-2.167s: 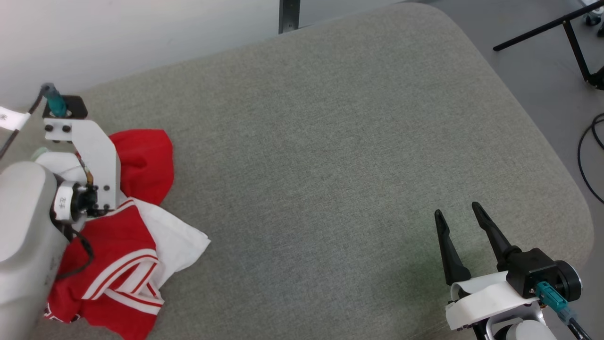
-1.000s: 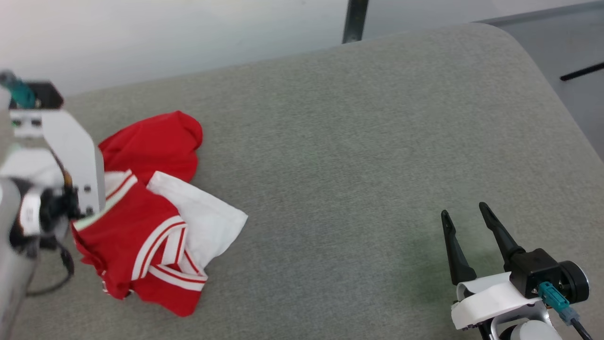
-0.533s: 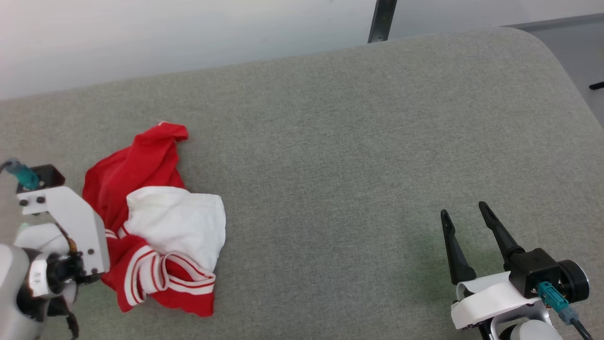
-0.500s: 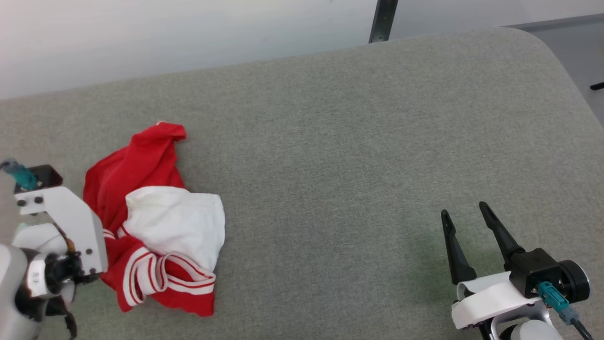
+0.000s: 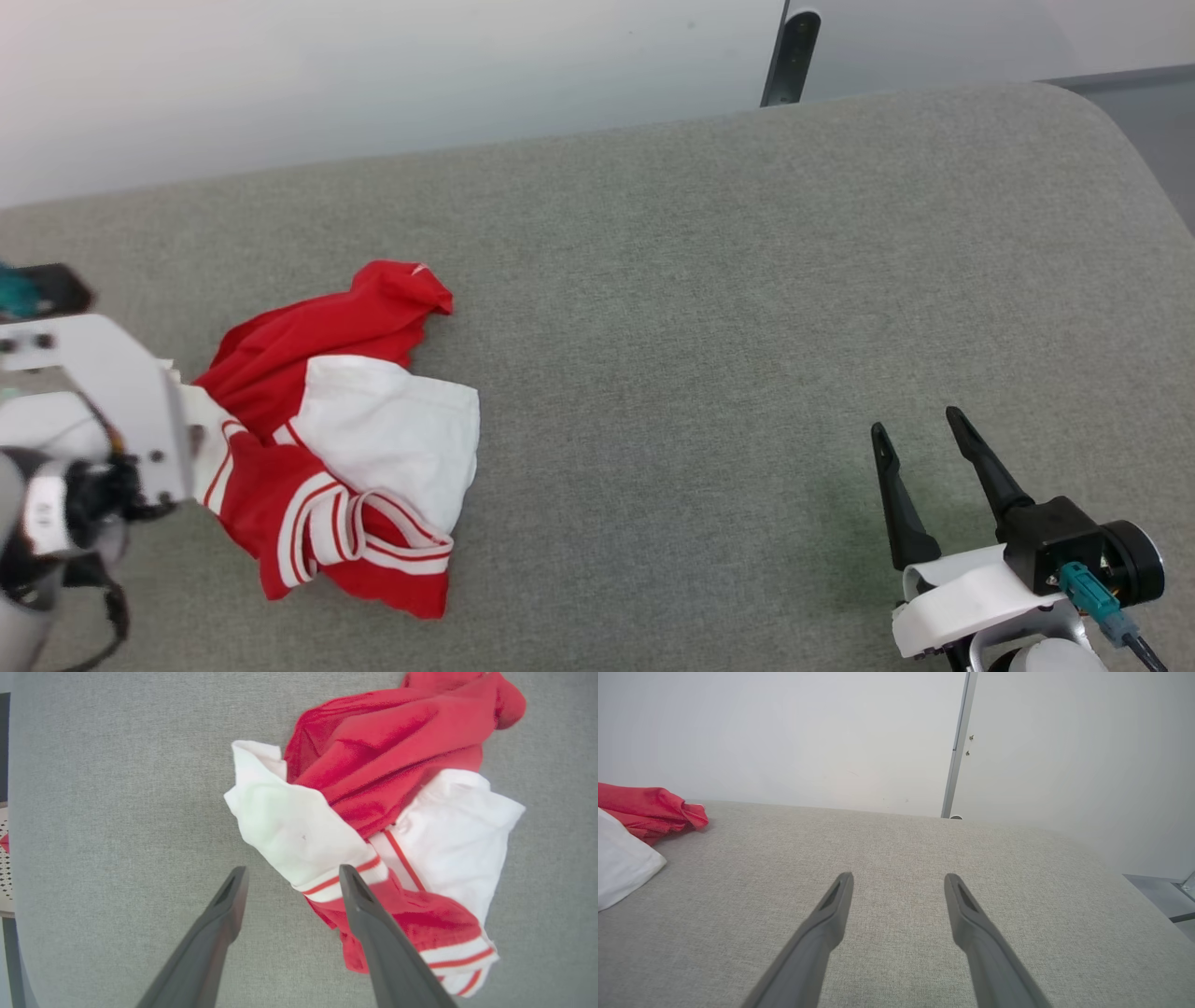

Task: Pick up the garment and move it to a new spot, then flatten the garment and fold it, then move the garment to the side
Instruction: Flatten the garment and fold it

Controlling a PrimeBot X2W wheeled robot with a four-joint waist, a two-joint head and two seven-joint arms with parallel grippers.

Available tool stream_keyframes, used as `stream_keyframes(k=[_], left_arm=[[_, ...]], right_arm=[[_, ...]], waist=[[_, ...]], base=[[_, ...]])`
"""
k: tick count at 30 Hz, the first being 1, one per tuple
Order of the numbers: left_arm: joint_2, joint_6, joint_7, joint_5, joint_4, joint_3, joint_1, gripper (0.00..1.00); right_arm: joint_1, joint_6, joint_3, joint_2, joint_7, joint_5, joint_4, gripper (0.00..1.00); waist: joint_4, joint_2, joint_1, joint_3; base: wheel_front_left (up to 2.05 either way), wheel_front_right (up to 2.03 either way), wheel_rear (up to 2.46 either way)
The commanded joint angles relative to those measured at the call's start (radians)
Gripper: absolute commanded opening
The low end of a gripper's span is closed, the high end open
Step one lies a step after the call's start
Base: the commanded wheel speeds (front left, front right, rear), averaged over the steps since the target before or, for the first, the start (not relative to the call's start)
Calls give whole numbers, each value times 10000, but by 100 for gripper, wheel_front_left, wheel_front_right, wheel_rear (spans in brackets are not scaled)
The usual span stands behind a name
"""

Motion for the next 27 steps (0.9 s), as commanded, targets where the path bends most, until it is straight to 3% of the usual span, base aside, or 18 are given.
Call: stream_keyframes(k=[1,10,25,26,27], left_arm=[[-24,61,91,88,-120,-92,-60,100],[-200,456,1258,568,-877,-1045,-639,100],[-709,716,1996,1035,660,-1842,-1465,99],[-731,697,1963,1015,764,-1838,-1494,74],[-740,678,1951,983,901,-1818,-1517,35]], right_arm=[[120,1,5,12,-6,-84,21,100],[108,1,169,12,-6,-70,43,100],[-114,1,293,12,-6,156,27,100],[-129,1,286,12,-6,164,23,100],[-140,1,280,12,-6,171,21,100]], waist=[[37,-1,0,-34],[28,-1,0,-16],[-378,-1,0,442],[-389,-1,0,469],[-400,-1,0,495]], base=[[0,0,0],[0,0,0],[0,0,0],[0,0,0],[0,0,0]])
